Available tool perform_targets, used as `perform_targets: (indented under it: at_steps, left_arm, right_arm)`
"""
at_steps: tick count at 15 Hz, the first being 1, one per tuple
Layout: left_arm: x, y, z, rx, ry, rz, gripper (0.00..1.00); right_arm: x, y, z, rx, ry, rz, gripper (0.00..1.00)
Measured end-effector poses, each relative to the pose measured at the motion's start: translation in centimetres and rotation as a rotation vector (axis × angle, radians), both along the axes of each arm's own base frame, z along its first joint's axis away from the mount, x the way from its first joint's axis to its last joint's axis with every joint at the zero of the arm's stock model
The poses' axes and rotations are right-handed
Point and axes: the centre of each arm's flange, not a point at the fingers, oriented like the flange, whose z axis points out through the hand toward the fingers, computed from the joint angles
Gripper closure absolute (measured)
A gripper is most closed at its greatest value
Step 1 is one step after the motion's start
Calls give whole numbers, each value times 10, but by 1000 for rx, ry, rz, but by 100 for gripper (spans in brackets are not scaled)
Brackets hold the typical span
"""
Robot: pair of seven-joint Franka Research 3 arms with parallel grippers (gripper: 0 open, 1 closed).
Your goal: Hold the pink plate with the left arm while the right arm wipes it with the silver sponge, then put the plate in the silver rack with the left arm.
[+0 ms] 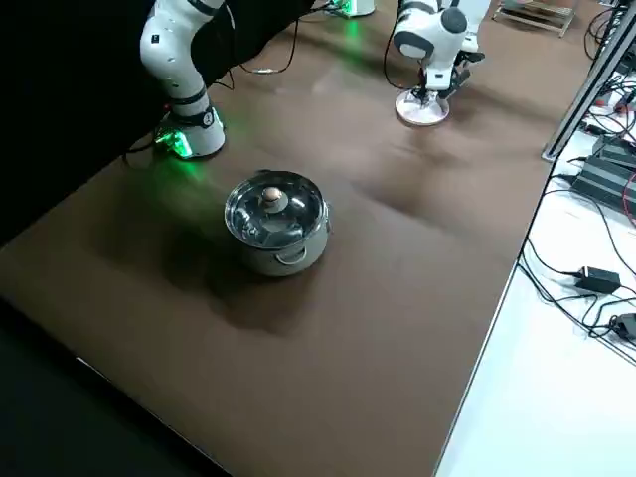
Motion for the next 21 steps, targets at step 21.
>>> perform_targets:
  at_steps: [21]
  left_arm:
    - [2,3,-1,3,1,4,97]
  right_arm:
    - [-18,32,-48,38,47,9,91]
